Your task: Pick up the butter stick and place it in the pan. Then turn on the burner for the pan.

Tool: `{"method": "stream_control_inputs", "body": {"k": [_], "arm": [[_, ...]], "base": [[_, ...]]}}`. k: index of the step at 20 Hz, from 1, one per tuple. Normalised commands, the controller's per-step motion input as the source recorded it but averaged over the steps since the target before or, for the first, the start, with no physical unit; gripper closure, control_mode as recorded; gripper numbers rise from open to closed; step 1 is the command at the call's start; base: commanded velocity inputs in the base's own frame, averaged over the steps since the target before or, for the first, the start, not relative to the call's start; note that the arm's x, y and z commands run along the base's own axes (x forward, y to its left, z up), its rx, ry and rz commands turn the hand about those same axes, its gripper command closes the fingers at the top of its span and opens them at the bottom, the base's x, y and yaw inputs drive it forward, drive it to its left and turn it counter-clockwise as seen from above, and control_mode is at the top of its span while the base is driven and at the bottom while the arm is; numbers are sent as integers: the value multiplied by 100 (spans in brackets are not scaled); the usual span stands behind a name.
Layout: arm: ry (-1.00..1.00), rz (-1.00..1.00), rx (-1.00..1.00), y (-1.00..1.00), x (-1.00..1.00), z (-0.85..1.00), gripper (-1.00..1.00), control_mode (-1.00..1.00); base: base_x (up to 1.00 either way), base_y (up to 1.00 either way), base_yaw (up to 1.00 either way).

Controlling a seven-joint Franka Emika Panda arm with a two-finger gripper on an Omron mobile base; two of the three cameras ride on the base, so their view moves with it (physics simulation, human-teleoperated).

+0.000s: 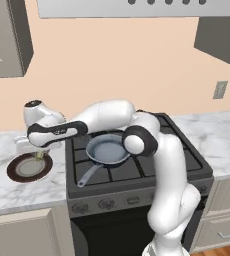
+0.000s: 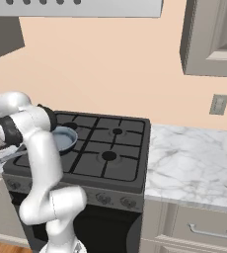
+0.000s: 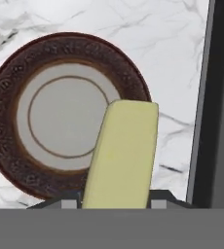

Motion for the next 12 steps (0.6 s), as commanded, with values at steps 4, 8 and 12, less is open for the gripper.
{"method": "stream_control_inputs", "body": {"k": [4,8,12], "arm": [[2,0,3,-82,-40,44,100,-100],[6,0,8,-94,-38,38,100,-100],[9,0,12,-100,-34,22,100,-100]], "base": [[0,0,0],[0,0,0],[0,0,0]]}}
